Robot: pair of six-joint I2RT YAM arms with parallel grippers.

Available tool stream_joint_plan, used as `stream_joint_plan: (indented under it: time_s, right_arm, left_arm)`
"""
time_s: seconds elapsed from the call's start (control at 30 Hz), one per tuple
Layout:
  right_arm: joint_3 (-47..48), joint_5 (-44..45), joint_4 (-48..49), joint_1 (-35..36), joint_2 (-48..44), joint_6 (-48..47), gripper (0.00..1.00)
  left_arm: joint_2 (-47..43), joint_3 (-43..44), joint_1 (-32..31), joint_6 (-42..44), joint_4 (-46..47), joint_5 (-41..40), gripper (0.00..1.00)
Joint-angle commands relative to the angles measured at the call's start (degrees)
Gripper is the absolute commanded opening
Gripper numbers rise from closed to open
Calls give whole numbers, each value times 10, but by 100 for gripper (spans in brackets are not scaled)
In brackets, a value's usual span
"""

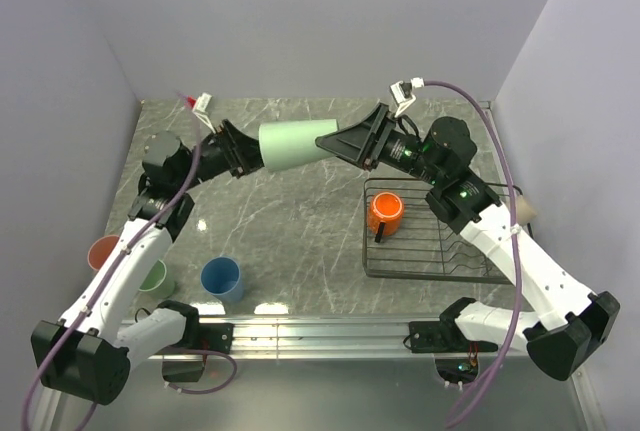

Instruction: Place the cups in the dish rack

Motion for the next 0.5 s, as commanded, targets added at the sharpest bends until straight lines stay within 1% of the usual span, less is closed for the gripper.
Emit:
stream_joint_plan:
  time_s: [0.0, 0.03, 0.07, 0.1, 0.13, 0.2, 0.23, 0.27, 0.3, 0.33, 0.4, 0.43, 0.47]
  right_arm:
    - [23, 1, 29, -11, -31, -14, 0]
    - [23, 1, 17, -22, -35, -16, 0]
    - [24, 0, 9, -30, -40, -18, 0]
    - [25, -2, 0, -40, -51, -28, 0]
    - [28, -3, -27, -50, -58, -35, 0]
    - [28, -5, -46, -89, -80, -53, 0]
    - [27, -13, -81, -103, -89, -59, 0]
    - [27, -15, -97, -133, -104, -75, 0]
    - [29, -16, -116, -149, -112, -87, 0]
    - [31, -13, -162, -164, -119, -99, 0]
    - [51, 27, -228, -192, -135, -157, 0]
    - [76, 56, -315, -193, -136, -181, 0]
    - [88, 129, -358, -194, -132, -227, 0]
  left_arm:
    - [0, 21, 2, -76, -112, 94, 69]
    - [0, 25, 2, -66, -139, 86, 73]
    - [-1, 28, 3, -58, -153, 81, 79]
    - [-1, 35, 3, -39, -191, 72, 81]
    - [-1, 40, 4, -19, -206, 64, 83]
    - [-2, 47, 5, 5, -234, 51, 84]
    - [-3, 48, 5, 13, -266, 45, 85]
    - [-4, 51, 6, 30, -280, 34, 86]
    - [-4, 53, 6, 46, -294, 21, 86]
    - [-4, 54, 7, 54, -327, 15, 87]
    - [-2, 60, 9, 88, -363, -21, 86]
    - [-1, 64, 10, 99, -385, -34, 86]
    - [2, 77, 10, 124, -443, -68, 86]
